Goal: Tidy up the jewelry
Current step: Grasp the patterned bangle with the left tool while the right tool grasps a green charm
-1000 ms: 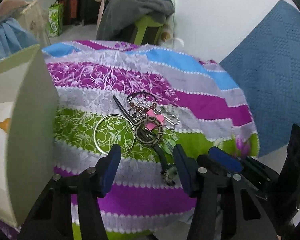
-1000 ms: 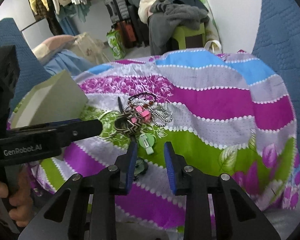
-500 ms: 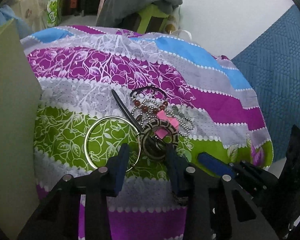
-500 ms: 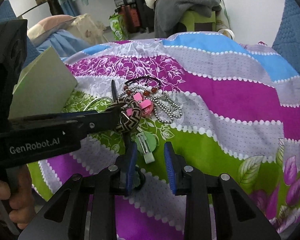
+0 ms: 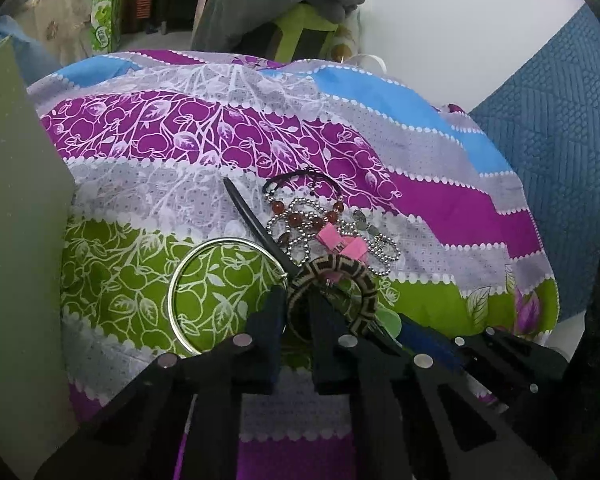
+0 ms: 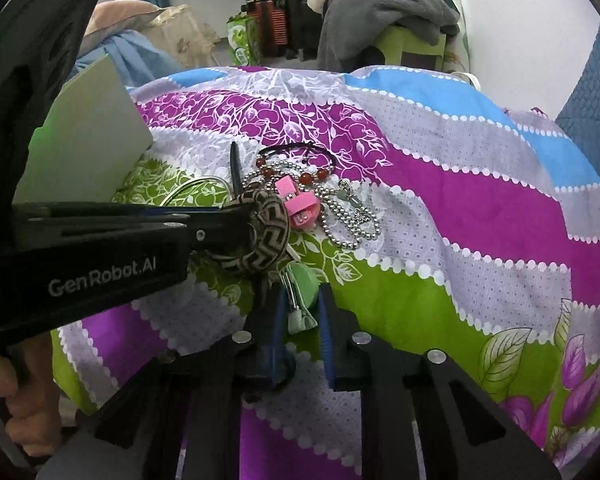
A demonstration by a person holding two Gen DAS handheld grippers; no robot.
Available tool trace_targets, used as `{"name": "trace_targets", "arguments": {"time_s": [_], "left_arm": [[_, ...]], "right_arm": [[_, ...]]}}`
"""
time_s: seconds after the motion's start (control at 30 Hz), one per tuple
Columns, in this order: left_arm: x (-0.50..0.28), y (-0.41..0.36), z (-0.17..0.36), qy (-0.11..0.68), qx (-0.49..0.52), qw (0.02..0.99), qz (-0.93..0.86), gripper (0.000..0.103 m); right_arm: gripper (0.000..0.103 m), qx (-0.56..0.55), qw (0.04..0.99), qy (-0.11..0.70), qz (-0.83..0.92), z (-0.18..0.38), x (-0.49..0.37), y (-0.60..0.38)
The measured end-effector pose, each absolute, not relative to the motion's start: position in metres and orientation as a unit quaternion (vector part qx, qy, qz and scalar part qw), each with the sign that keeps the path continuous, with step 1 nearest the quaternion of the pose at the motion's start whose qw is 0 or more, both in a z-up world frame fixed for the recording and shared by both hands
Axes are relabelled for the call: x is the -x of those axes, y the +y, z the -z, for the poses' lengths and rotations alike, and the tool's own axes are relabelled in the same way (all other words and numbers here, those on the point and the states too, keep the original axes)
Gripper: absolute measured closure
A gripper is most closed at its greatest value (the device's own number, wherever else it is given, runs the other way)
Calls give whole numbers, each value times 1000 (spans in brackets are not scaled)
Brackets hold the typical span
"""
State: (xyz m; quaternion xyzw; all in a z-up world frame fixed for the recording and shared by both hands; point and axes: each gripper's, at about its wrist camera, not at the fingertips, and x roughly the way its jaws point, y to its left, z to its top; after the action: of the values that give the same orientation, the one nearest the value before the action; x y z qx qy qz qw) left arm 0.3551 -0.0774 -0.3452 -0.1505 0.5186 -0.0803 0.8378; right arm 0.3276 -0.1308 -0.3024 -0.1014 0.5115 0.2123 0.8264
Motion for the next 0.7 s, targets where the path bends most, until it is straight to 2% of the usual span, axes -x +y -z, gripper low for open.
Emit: {"name": "trace_targets", "arguments": {"time_s": [0.7], "left_arm": [[-298, -68, 311, 493, 135, 857, 69, 97]], "right_arm": [[91, 48, 834, 518, -182, 286, -312, -141]]}}
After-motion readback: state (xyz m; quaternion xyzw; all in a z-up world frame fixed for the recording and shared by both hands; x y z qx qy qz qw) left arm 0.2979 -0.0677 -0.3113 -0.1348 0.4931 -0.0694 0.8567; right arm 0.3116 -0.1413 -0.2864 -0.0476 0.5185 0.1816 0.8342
